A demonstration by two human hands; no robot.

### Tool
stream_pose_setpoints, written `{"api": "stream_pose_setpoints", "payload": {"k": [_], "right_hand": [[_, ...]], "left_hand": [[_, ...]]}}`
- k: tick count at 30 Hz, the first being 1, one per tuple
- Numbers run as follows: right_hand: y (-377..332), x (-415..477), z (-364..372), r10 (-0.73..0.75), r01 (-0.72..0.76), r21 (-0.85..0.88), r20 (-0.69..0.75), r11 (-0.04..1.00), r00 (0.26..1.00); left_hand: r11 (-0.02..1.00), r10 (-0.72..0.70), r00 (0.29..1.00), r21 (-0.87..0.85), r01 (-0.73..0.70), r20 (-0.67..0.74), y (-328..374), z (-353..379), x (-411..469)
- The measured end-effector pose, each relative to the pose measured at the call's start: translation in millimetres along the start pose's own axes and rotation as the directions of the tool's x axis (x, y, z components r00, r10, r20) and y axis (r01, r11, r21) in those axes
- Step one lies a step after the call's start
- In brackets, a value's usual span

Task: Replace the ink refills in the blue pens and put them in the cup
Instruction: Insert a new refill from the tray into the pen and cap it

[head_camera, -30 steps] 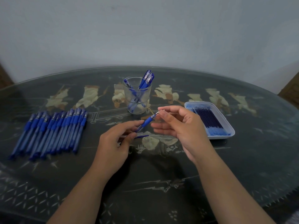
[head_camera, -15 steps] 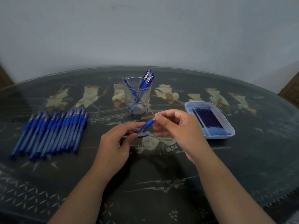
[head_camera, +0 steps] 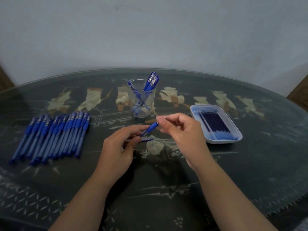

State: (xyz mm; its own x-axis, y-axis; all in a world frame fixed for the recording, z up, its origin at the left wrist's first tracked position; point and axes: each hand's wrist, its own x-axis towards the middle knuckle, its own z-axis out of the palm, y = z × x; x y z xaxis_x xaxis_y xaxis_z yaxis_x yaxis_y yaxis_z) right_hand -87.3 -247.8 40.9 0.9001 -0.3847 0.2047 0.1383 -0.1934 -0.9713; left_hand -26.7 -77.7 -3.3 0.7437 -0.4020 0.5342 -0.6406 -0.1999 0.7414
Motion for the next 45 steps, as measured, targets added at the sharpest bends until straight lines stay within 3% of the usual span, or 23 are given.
{"api": "stream_pose_setpoints", "payload": {"k": [3, 8, 12, 17, 22, 25, 31, 35, 40, 45], "right_hand": [[2.3, 0.4, 2.8, 0.044, -0.045, -0.024, -0.049, 0.999, 0.998], [0.6, 0.6, 1.6, 0.023, -0.024, 0.026, 0.052, 0.999, 0.998], [0.0, 0.2, 6.0, 0.039, -0.04, -0.035, -0.043, 0.999, 0.998], [-1.0, -0.2, 2.3, 0.056, -0.058, 0.06, 0.036, 0.996, 0.998], [-0.5, -0.8, 5.1, 0.054, -0.055, -0.018, -0.061, 0.998, 0.997], [-1.5, -0.9, 2.7, 0.088, -0.089, 0.094, 0.013, 0.992, 0.996], [-0.6, -1.1, 5.2, 0.057, -0.056, 0.033, -0.029, 0.998, 0.998], [-1.0, -1.0, 2.9, 0.028, -0.032, 0.065, 0.062, 0.997, 0.998], [0.0, -1.7, 7.7, 0.041, -0.041, 0.018, -0.016, 0.999, 0.999], [-0.2, -1.3, 5.9, 0.071, -0.071, 0.119, 0.009, 0.99, 0.997]], "left_hand": [[1.0, -0.004, 1.0, -0.007, 0.004, -0.004, -0.1, -0.1, -0.5], [0.999, -0.032, 0.999, -0.019, 0.032, -0.001, 1.4, 0.0, -0.2], [0.999, -0.024, 1.0, -0.021, 0.024, 0.001, 2.2, 0.3, -0.7], [0.999, -0.028, 1.0, -0.024, 0.028, -0.002, 1.8, -0.1, -0.3], [1.0, -0.005, 1.0, -0.003, 0.005, 0.001, 3.1, -0.2, -0.1], [1.0, -0.027, 1.0, -0.007, 0.027, -0.001, 2.2, -0.4, -0.1], [1.0, -0.016, 1.0, -0.004, 0.016, 0.011, 2.5, -0.4, -0.6], [0.999, -0.039, 0.999, -0.013, 0.039, 0.0, 0.5, -0.7, -0.3], [1.0, 0.008, 1.0, 0.021, -0.008, 0.016, 1.9, -0.1, -1.0], [0.999, -0.044, 0.999, -0.015, 0.043, -0.016, 0.8, -1.5, -0.9]]}}
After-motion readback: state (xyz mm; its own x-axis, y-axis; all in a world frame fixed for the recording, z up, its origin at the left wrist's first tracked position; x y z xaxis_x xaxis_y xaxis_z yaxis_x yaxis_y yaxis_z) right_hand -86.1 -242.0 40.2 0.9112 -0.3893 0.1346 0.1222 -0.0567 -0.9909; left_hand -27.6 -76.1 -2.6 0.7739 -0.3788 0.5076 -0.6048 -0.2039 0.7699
